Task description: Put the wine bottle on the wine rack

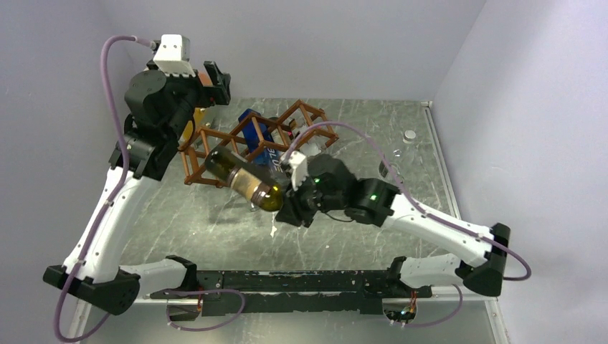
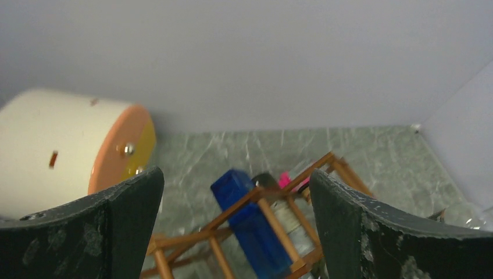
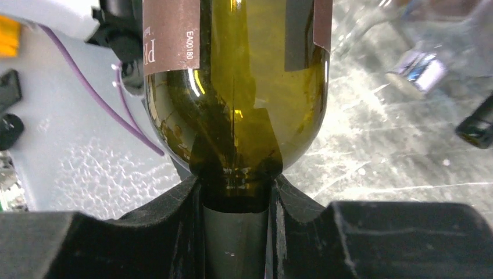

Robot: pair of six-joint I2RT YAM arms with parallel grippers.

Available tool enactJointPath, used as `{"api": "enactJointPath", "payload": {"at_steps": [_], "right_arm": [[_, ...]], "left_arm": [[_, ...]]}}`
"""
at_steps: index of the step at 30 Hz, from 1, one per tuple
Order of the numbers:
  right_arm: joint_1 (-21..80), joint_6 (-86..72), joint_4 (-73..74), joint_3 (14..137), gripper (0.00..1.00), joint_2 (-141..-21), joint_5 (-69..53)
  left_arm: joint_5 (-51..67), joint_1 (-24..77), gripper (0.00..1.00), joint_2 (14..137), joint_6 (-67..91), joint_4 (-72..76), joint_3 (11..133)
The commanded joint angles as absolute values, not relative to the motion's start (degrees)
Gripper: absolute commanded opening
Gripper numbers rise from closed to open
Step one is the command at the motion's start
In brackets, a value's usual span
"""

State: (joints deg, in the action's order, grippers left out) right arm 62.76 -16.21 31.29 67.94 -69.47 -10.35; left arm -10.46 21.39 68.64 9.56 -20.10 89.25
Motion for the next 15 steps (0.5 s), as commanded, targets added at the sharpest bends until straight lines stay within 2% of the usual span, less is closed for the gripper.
{"api": "enactJointPath", "payload": {"at_steps": [1, 8, 15], "right_arm": [[68.5, -14.4, 25.6, 70.0, 0.0, -72.8, -4.2], [73.1, -17.6, 23.4, 67.9, 0.0, -77.7, -0.2], [74.3, -23.5, 21.2, 68.3, 0.0, -82.2, 5.9]], "left_arm": [[1.2, 13.8, 0.99, 68.4, 16.8, -29.9, 87.7], [10.1, 2.5, 0.99, 63.9, 20.2, -32.2, 76.3], [11.4, -0.3, 0.86, 62.4, 23.4, -32.4, 69.7]]}}
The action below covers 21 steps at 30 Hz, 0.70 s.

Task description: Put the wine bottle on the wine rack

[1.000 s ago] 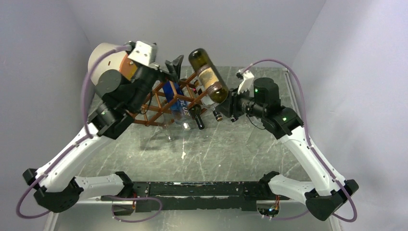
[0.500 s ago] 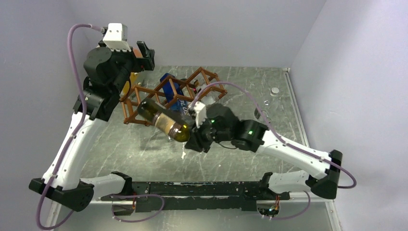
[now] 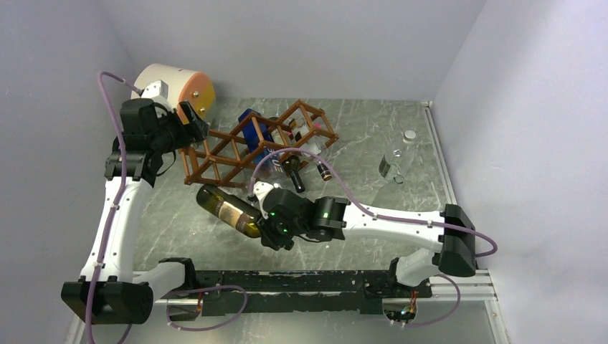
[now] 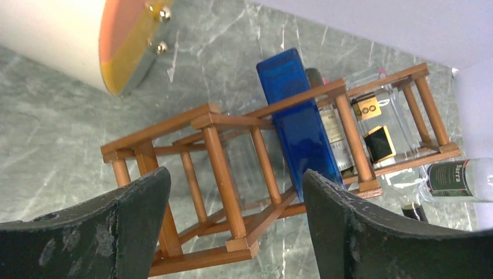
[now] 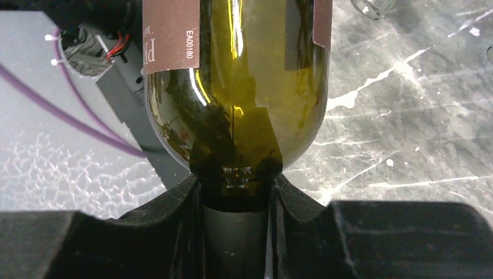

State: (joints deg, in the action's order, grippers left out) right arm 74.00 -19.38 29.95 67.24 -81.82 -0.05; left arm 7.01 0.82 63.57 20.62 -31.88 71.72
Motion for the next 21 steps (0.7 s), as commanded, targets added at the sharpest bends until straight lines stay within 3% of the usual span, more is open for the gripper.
{"api": "enactJointPath", "payload": {"at_steps": [1, 21], "right_arm": [[74.3, -24.1, 20.6, 68.3, 0.0, -82.5, 6.4], [74.2, -30.4, 17.7, 74.2, 0.0, -89.9, 16.4]], "left_arm": [[11.7, -0.5, 0.86, 62.5, 23.4, -32.6, 69.3], [12.9, -0.6, 0.76, 62.5, 24.4, -32.7, 62.5]]}}
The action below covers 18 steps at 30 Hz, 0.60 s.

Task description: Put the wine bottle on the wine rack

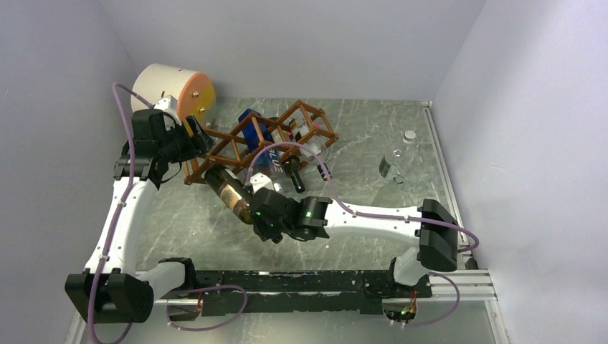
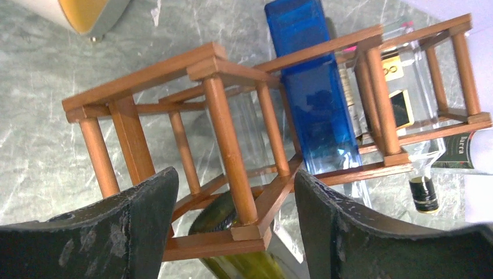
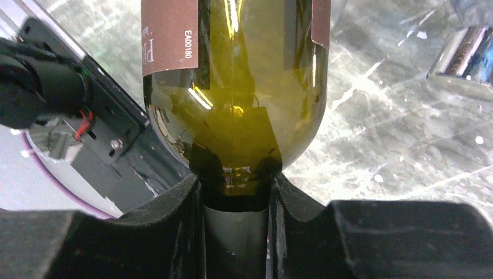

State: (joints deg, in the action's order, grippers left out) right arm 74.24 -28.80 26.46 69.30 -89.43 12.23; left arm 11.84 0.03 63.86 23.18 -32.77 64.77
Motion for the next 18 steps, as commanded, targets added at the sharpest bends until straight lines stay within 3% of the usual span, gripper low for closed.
{"api": "enactJointPath", "payload": {"at_steps": [1, 6, 18], "right_arm": [[74.3, -30.3, 17.3, 74.9, 0.0, -90.5, 16.5], [74.3, -33.4, 15.0, 75.4, 0.0, -91.8, 18.3], [74.2, -42.0, 2.1, 75.6, 0.0, -98.3, 19.5]], "left_arm": [[13.3, -0.6, 0.75, 62.3, 24.5, -32.7, 62.1], [12.8, -0.6, 0.67, 61.8, 24.4, -34.1, 61.9], [13.5, -0.6, 0.66, 60.1, 23.2, -38.9, 64.1]]}}
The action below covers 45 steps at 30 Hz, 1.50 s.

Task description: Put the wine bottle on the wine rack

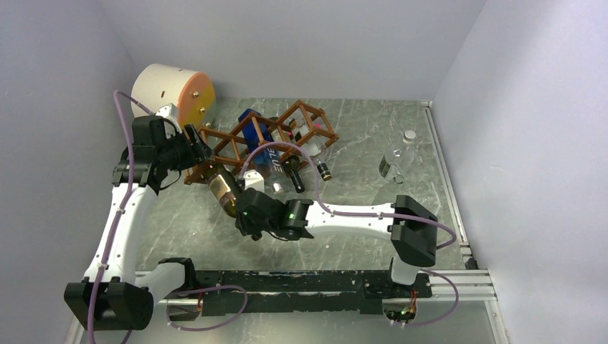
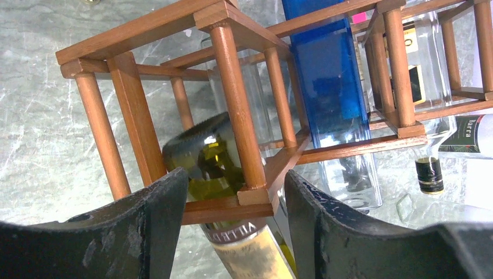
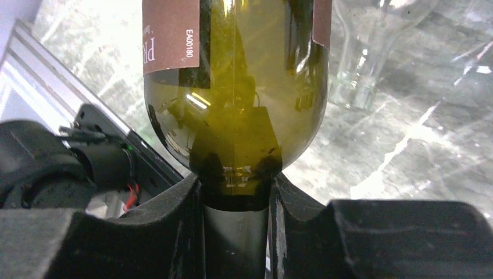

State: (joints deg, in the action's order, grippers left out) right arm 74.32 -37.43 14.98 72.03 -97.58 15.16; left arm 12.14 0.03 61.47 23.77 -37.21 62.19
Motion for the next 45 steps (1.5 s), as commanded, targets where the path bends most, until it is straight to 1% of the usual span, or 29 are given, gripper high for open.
{"api": "enactJointPath", "payload": {"at_steps": [1, 4, 8, 13, 15, 21, 27, 34, 43, 45], "right_arm": [[74.2, -43.2, 1.8, 75.6, 0.0, -98.7, 20.5], [73.8, -46.1, -0.2, 74.7, 0.0, -99.3, 22.6], [72.8, -48.0, -3.0, 74.2, 0.0, -100.2, 22.4], [72.1, -49.1, -3.3, 76.9, 0.0, -102.8, 24.0], [72.1, -49.2, -4.3, 77.6, 0.0, -103.7, 24.7], [71.4, -50.0, -4.4, 80.9, 0.0, -107.3, 26.8], [69.8, -50.7, -4.6, 83.1, 0.0, -109.5, 25.5], [68.8, -51.0, -5.0, 85.9, 0.14, -111.8, 23.5], [67.6, -50.9, -3.1, 89.1, 0.36, -113.8, 24.2], [67.3, -50.4, -3.5, 89.2, 0.39, -114.1, 24.3]], "left_arm": [[13.6, -0.6, 0.67, 59.8, 23.2, -38.7, 63.8], [13.7, -0.7, 0.67, 59.0, 23.0, -38.4, 63.4], [14.0, -0.6, 0.68, 58.6, 22.0, -38.7, 63.8], [13.0, -0.6, 0.7, 58.0, 21.6, -39.6, 64.9], [12.1, -0.7, 0.71, 57.7, 19.3, -40.3, 66.0], [9.1, -0.6, 0.74, 55.6, 18.9, -42.0, 69.3], [6.0, -0.2, 0.76, 54.4, 18.5, -44.5, 74.0], [4.6, 1.7, 0.77, 53.9, 18.0, -45.0, 74.6], [5.0, 2.7, 0.77, 54.0, 18.0, -44.7, 74.6], [5.3, 2.7, 0.77, 54.0, 18.0, -44.6, 74.5]]}}
